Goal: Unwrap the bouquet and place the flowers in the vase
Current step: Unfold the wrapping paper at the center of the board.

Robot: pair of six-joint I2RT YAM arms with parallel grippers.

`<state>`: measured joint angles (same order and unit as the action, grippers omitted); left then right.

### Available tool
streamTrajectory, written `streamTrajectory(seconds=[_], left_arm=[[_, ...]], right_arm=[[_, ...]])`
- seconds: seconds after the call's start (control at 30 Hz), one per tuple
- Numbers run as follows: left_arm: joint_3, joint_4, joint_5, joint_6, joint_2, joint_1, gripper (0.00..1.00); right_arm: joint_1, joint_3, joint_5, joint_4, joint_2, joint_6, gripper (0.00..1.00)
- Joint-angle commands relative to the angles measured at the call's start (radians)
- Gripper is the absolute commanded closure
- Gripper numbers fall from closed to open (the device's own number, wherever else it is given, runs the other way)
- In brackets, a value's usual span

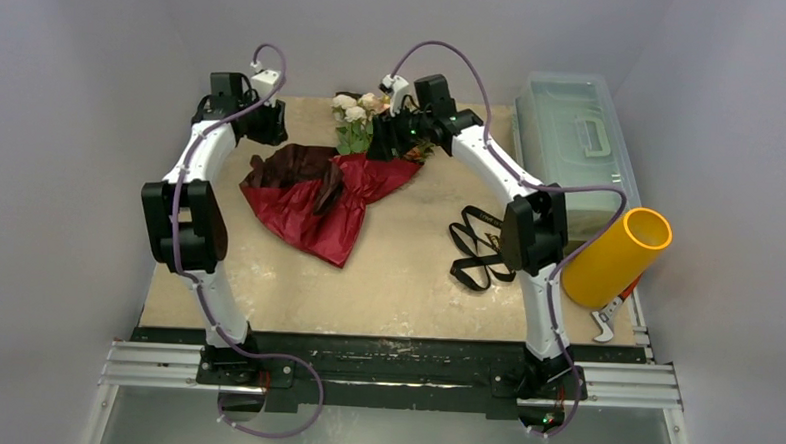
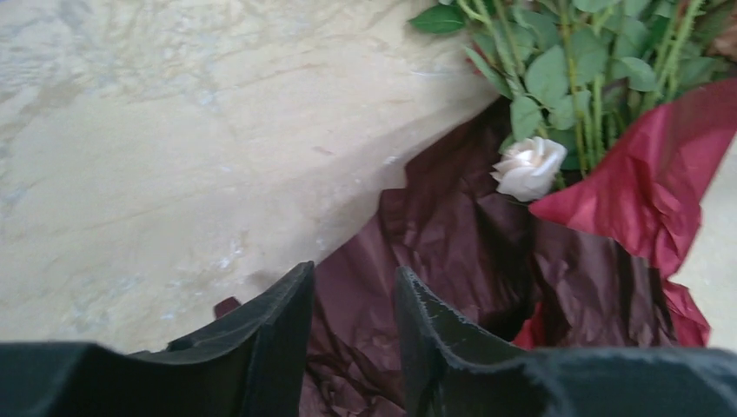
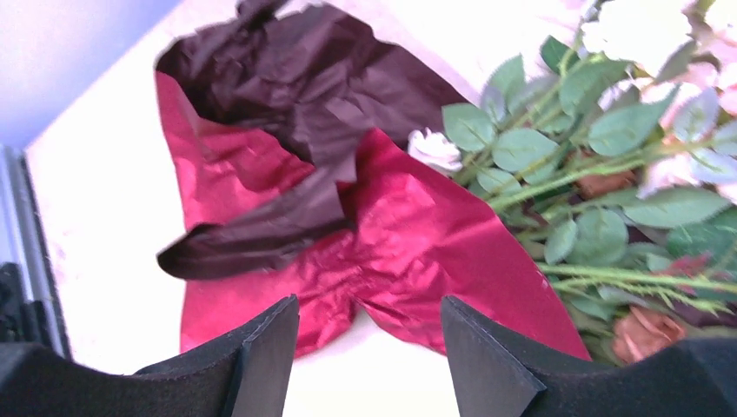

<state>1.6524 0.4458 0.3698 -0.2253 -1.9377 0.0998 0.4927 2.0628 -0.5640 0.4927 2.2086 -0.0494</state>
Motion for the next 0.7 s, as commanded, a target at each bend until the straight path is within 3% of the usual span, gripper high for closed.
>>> streamTrajectory(seconds=[0.0,0.13,0.27,0.43,0.53,0.67], left_arm=[[-0.035,0.055,0.143,0.044,0.006,0.008,0.66],[-0.082,0.044,0.142,0.054,-0.014,0.008,0.74],[-0.087,0.039,0.109,0.09,-0.066,0.01,0.74],[-0.091,0.03,0.065,0.104,-0.124,0.01,0.68],[-0.102,0.0,0.063,0.118,-0.131,0.008,0.57],[-0.11,-0.012,0.057,0.122,-0.144,0.007,0.55]], right_arm=[[0.039,0.101,-0.066,-0.036,0.052,0.13,0.34],[0.065,0.193,-0.073,-0.039,0.125,0.174,0.32],[0.089,0.209,-0.068,-0.058,0.169,0.171,0.29],[0.131,0.209,0.04,-0.065,0.203,0.133,0.27],[0.138,0.217,0.049,-0.084,0.223,0.157,0.26],[0.149,0.218,0.051,-0.126,0.242,0.187,0.26]])
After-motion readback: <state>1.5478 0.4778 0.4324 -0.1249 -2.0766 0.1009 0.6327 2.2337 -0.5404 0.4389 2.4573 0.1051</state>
